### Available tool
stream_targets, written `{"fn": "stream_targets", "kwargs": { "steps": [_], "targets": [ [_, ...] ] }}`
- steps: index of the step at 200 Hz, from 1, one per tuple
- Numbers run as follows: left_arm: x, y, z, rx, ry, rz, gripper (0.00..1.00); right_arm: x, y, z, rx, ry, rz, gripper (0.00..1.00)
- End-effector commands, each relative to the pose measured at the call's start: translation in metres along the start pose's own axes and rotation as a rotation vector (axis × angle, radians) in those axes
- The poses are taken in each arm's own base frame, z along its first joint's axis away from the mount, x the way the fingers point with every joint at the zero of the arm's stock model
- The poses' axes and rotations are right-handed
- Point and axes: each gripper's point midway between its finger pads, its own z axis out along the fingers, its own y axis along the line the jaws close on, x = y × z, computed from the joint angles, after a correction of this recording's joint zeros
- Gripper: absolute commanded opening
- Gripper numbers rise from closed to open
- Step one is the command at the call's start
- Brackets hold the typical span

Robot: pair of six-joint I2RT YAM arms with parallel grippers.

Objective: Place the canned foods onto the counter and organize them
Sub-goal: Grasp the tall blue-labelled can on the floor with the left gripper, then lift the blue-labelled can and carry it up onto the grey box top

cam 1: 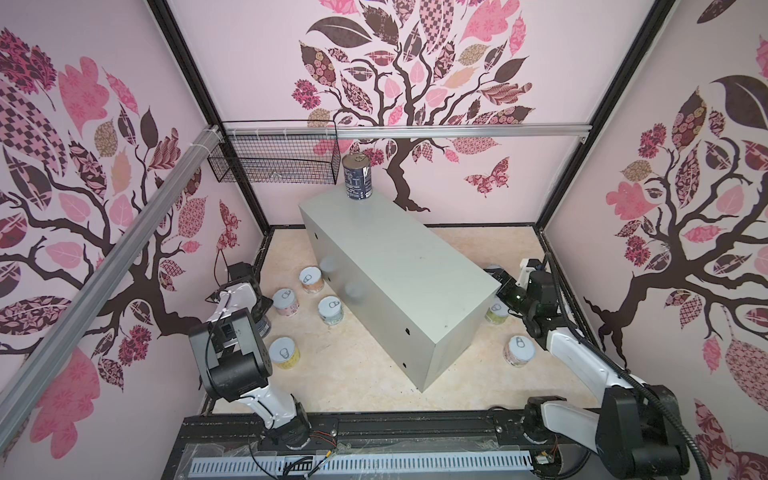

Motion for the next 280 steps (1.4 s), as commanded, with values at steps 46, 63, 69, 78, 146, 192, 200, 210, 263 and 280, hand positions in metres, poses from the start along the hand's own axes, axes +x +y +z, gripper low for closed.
{"fn": "stream_targets", "kwargs": {
  "steps": [46, 63, 69, 78, 146, 192, 200, 210, 263, 280],
  "targets": [
    [-0.011, 0.005, -0.036, 0.061, -0.093, 0.048, 0.68, -0.001, 0.01, -0.003, -0.044, 0.0, -0.027, 1.0],
    [-0.014, 0.001, -0.046, 0.081, -0.114, 0.066, 0.68, -0.002, 0.012, -0.005, -0.047, -0.003, -0.038, 1.0],
    [-0.015, 0.0, -0.05, 0.091, -0.122, 0.069, 0.68, -0.003, 0.013, -0.006, -0.043, -0.006, -0.043, 1.0],
    [-0.017, -0.003, -0.057, 0.112, -0.137, 0.075, 0.68, -0.004, 0.014, -0.007, -0.041, -0.006, -0.046, 1.0],
    [-0.041, -0.027, -0.135, 0.27, -0.303, 0.128, 0.65, -0.015, 0.048, -0.028, -0.086, -0.021, -0.072, 1.0],
    [-0.048, -0.062, -0.211, 0.501, -0.379, 0.242, 0.66, -0.014, 0.053, -0.047, -0.088, -0.034, -0.096, 1.0],
    [-0.049, -0.065, -0.226, 0.548, -0.397, 0.247, 0.65, -0.013, 0.053, -0.049, -0.088, -0.034, -0.097, 1.0],
    [-0.05, -0.067, -0.241, 0.593, -0.41, 0.255, 0.64, -0.01, 0.052, -0.05, -0.088, -0.031, -0.1, 1.0],
    [-0.054, -0.081, -0.311, 0.74, -0.464, 0.33, 0.61, -0.002, 0.058, -0.06, -0.075, -0.02, -0.125, 1.0],
    [-0.056, -0.083, -0.333, 0.773, -0.495, 0.35, 0.61, -0.001, 0.061, -0.063, -0.063, -0.021, -0.143, 1.0]
  ]
}}
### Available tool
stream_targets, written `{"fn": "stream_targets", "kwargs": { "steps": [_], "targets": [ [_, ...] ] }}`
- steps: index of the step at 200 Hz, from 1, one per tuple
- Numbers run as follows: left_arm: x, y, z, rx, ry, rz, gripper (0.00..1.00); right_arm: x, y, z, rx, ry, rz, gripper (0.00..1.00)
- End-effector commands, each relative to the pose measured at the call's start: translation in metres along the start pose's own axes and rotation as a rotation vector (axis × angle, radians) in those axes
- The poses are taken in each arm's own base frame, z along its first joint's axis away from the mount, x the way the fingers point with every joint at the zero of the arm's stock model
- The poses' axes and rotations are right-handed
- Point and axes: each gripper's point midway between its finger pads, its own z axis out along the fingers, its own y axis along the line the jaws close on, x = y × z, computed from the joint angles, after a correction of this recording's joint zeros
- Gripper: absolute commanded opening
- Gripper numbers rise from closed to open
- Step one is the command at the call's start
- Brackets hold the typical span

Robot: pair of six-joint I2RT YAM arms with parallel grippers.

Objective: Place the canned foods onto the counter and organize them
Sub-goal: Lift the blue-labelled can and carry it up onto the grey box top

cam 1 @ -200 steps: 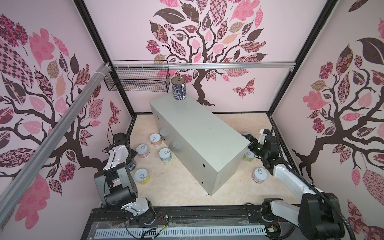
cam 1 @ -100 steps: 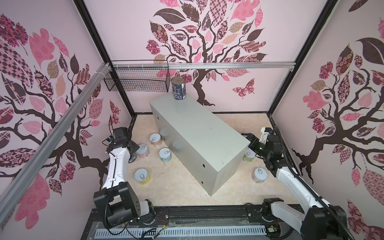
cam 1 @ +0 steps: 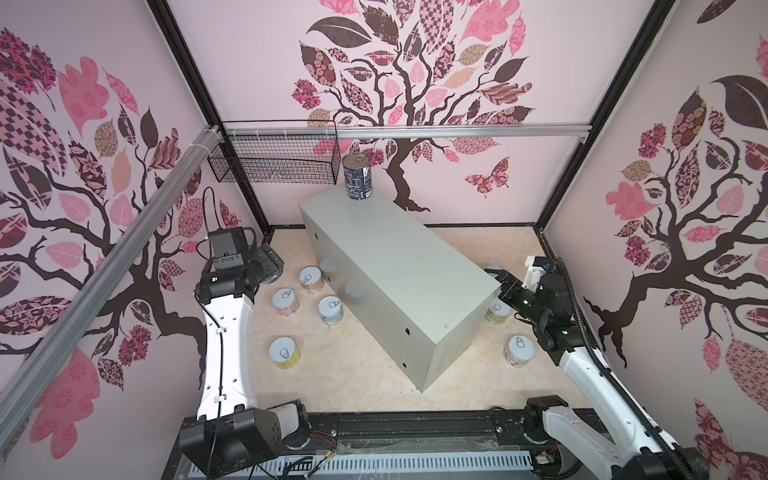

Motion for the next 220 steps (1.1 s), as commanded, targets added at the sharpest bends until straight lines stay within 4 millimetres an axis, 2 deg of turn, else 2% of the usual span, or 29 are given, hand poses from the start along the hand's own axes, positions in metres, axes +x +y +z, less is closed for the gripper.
{"fn": "stream_targets", "kwargs": {
  "steps": [1, 71, 84, 87, 91, 115, 151, 193, 220],
  "targets": [
    [-0.057, -0.038, -0.051, 0.141, -0.2, 0.05, 0.61, -0.004, 0.008, -0.008, 0.022, -0.007, -0.041, 1.0],
    [-0.085, -0.103, -0.117, 0.267, -0.303, 0.252, 0.6, -0.012, 0.018, -0.026, 0.042, -0.02, -0.064, 1.0],
    [-0.086, -0.112, -0.124, 0.292, -0.305, 0.285, 0.59, -0.016, 0.021, -0.031, 0.05, -0.023, -0.077, 1.0],
    [-0.092, -0.116, -0.135, 0.306, -0.33, 0.289, 0.59, -0.017, 0.022, -0.031, 0.051, -0.023, -0.079, 1.0],
    [-0.093, -0.119, -0.138, 0.311, -0.338, 0.302, 0.59, -0.018, 0.022, -0.033, 0.055, -0.023, -0.082, 1.0],
    [-0.098, -0.137, -0.154, 0.344, -0.371, 0.353, 0.59, -0.022, 0.024, -0.039, 0.074, -0.024, -0.102, 1.0],
    [-0.089, -0.174, -0.157, 0.439, -0.331, 0.442, 0.59, -0.026, 0.024, -0.049, 0.101, -0.034, -0.126, 1.0],
    [-0.065, -0.209, -0.139, 0.494, -0.23, 0.533, 0.58, -0.028, 0.023, -0.053, 0.123, -0.035, -0.151, 1.0],
    [-0.051, -0.23, -0.136, 0.519, -0.199, 0.594, 0.58, -0.026, 0.019, -0.052, 0.135, -0.026, -0.161, 1.0]
  ]
}}
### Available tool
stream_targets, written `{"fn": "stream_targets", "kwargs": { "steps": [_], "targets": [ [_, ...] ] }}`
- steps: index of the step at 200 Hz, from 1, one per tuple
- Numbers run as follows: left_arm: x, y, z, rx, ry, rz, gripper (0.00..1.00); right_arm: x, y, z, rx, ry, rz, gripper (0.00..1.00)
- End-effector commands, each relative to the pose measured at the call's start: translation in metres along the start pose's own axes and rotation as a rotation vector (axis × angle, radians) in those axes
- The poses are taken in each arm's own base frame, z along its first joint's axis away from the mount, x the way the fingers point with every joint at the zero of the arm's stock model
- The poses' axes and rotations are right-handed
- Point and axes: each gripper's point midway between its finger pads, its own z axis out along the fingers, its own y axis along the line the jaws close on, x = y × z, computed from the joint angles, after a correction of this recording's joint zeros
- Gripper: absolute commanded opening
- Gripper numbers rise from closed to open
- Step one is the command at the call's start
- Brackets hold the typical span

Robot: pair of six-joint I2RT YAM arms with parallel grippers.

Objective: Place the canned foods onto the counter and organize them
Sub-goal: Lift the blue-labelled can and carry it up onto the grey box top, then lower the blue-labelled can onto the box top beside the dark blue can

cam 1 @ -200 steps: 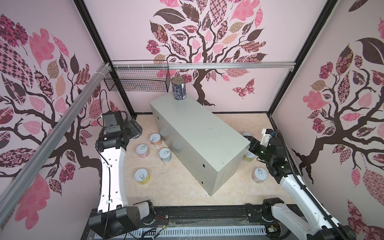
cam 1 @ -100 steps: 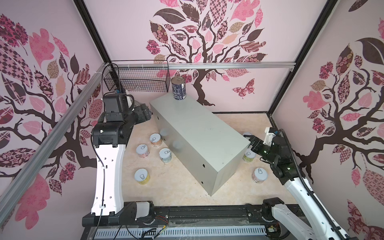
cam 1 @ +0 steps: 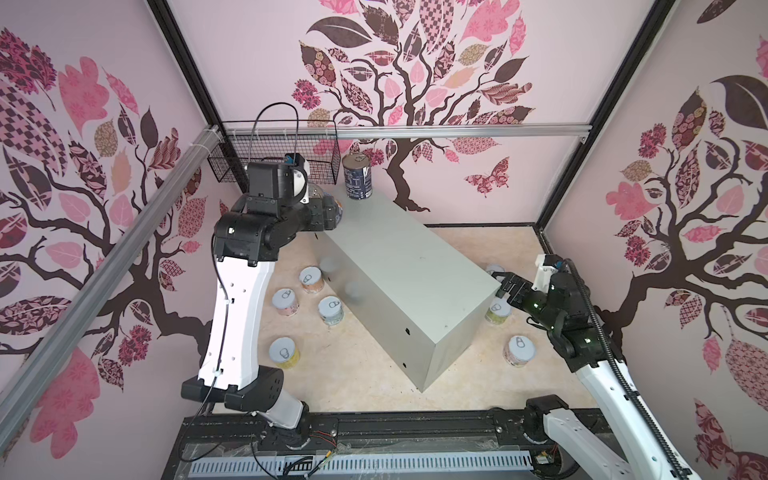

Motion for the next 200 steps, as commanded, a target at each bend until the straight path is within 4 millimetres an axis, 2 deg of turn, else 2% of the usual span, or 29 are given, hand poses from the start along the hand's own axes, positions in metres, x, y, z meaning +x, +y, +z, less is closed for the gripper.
{"fn": "stream_targets", "kwargs": {
  "steps": [1, 35, 101, 200],
  "targets": [
    [-0.043, -0.022, -0.028, 0.052, -0.172, 0.056, 0.58, -0.008, 0.004, -0.007, 0.007, -0.017, -0.031, 1.0],
    [-0.046, -0.041, -0.027, 0.08, -0.174, 0.096, 0.58, -0.004, -0.001, -0.003, 0.021, -0.009, -0.041, 1.0],
    [-0.041, -0.043, -0.018, 0.068, -0.149, 0.113, 0.59, 0.003, -0.004, 0.006, 0.015, 0.006, -0.041, 1.0],
    [-0.04, -0.054, -0.009, 0.084, -0.136, 0.155, 0.75, 0.004, -0.003, 0.007, 0.006, 0.008, -0.042, 1.0]
  ]
}}
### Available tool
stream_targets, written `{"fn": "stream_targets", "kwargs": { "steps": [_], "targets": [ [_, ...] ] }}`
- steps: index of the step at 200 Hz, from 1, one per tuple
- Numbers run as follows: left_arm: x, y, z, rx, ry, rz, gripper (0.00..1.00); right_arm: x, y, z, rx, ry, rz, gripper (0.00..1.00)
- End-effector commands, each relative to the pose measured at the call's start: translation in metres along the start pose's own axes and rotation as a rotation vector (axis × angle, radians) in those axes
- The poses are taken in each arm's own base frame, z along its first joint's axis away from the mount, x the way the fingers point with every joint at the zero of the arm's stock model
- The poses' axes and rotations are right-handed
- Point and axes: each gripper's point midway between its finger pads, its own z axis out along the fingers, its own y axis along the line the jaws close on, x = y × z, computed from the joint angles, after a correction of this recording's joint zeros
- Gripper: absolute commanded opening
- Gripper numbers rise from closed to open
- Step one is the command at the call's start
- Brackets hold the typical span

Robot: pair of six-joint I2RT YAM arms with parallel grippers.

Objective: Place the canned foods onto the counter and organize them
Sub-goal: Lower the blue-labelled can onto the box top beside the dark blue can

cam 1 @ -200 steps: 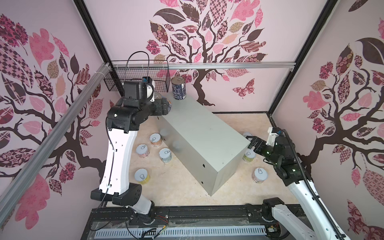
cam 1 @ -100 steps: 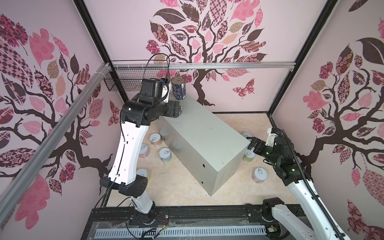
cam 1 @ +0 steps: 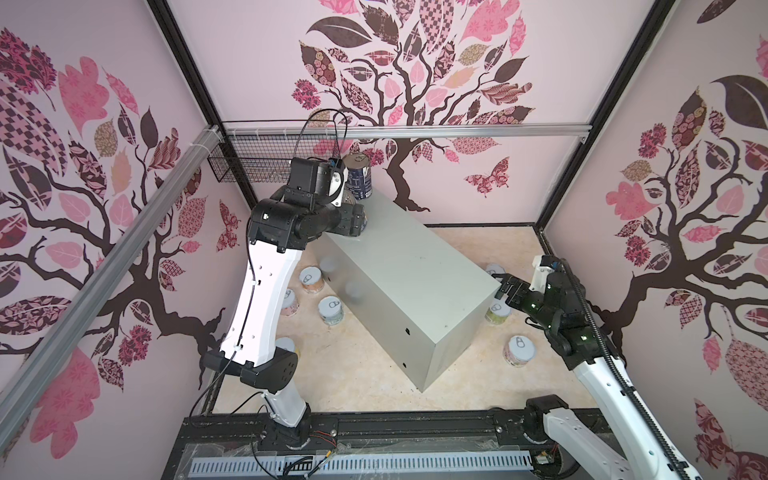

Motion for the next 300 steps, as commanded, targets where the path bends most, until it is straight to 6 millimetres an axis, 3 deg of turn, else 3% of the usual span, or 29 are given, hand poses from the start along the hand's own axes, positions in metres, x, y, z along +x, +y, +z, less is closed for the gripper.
{"fn": "stream_targets", "kwargs": {
  "steps": [1, 60, 83, 109, 209, 300],
  "targets": [
    [-0.05, -0.002, -0.032, 0.007, -0.214, 0.007, 0.75, -0.001, 0.003, -0.001, -0.014, -0.003, -0.018, 1.0],
    [-0.05, -0.005, -0.023, 0.008, -0.204, 0.019, 0.82, 0.0, 0.004, -0.001, -0.014, 0.003, -0.02, 1.0],
    [-0.054, -0.005, -0.023, -0.001, -0.216, 0.018, 0.93, 0.001, 0.003, -0.002, -0.013, 0.004, -0.02, 1.0],
    [-0.057, -0.005, -0.023, 0.0, -0.226, 0.019, 0.98, 0.001, 0.004, 0.0, -0.016, 0.009, -0.022, 1.0],
    [-0.064, -0.008, -0.026, 0.015, -0.278, 0.02, 0.98, 0.002, 0.005, 0.002, -0.025, 0.014, -0.016, 1.0],
    [-0.044, -0.014, 0.006, 0.036, -0.297, 0.021, 0.98, 0.007, 0.004, -0.003, -0.034, 0.004, -0.016, 1.0]
  ]
}}
